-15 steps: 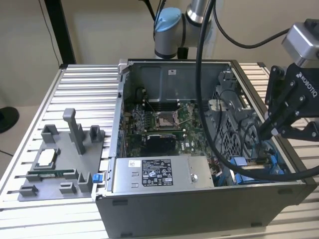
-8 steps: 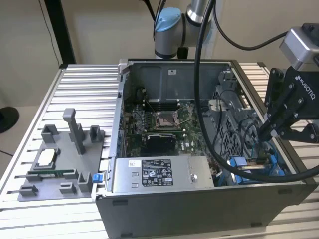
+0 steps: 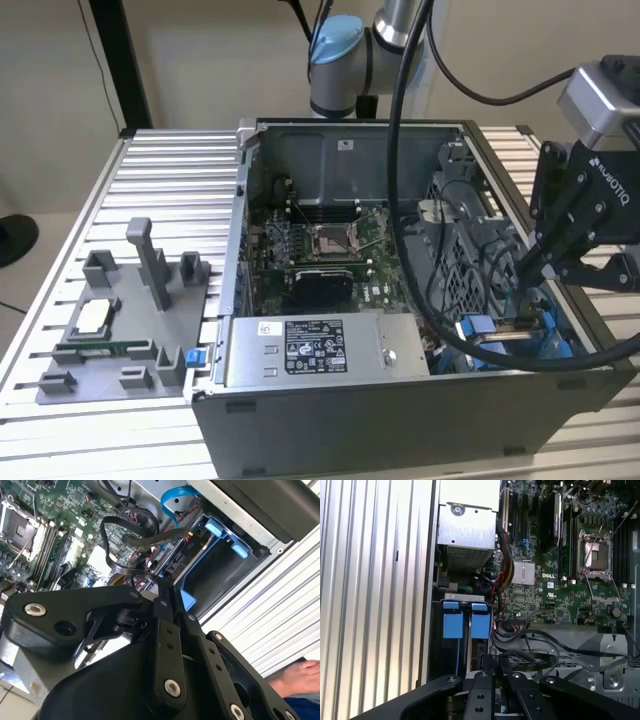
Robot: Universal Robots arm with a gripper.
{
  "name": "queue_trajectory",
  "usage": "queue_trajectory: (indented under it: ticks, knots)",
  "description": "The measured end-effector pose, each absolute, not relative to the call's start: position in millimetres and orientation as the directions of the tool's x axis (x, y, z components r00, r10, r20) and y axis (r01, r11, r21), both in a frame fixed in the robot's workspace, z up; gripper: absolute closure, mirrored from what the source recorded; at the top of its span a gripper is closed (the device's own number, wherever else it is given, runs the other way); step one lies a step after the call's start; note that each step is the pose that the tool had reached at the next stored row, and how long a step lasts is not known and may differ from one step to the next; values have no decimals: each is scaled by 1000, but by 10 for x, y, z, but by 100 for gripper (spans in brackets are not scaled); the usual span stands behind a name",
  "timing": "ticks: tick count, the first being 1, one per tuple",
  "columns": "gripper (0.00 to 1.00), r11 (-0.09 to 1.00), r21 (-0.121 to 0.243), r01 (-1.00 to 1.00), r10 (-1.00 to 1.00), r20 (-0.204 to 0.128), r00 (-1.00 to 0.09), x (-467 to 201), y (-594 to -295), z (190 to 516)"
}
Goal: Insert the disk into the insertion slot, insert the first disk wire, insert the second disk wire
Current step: 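Insert the second disk wire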
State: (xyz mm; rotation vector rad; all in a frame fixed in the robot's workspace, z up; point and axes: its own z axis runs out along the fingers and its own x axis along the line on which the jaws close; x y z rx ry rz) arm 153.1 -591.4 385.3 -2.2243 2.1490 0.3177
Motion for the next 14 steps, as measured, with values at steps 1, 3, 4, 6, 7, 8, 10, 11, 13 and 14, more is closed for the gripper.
queue_trajectory:
  ticks: [1,3,4,6,7,8,10,11,13,14]
  knots:
    - [100,-44,113,-993,-985,-169,25,1530,-5914,3842]
    - [100,-44,102,-994,-985,-168,26,1525,-5914,3818]
    - [100,-43,97,-994,-985,-168,26,1521,-5914,3805]
    - [100,-41,89,-995,-985,-168,26,1515,-5914,3780]
    - [100,-40,87,-995,-985,-168,25,1515,-5914,3772]
    - [100,-39,87,-995,-985,-168,24,1515,-5914,3765]
    - [100,-39,87,-995,-986,-168,24,1514,-5914,3763]
    - [100,-39,87,-995,-986,-168,24,1514,-5914,3763]
    - [100,-38,87,-995,-986,-168,24,1513,-5914,3762]
    - [100,-39,87,-995,-986,-168,24,1513,-5914,3762]
